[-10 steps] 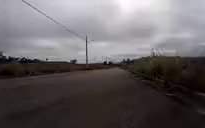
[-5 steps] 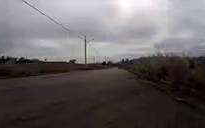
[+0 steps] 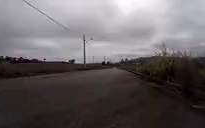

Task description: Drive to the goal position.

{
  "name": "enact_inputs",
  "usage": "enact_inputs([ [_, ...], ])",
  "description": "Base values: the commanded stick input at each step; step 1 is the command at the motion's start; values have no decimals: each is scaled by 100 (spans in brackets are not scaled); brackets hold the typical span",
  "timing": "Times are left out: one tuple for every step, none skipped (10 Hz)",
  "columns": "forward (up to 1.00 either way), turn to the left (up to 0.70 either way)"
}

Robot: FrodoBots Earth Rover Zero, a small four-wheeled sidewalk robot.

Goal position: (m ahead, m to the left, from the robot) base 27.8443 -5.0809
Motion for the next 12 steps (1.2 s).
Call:
enact_inputs([
  [70,0],
  [70,0],
  [70,0],
  [70,0],
  [70,0],
  [70,0],
  [70,0],
  [70,0],
  [70,0],
  [70,0],
  [70,0],
  [70,0],
])
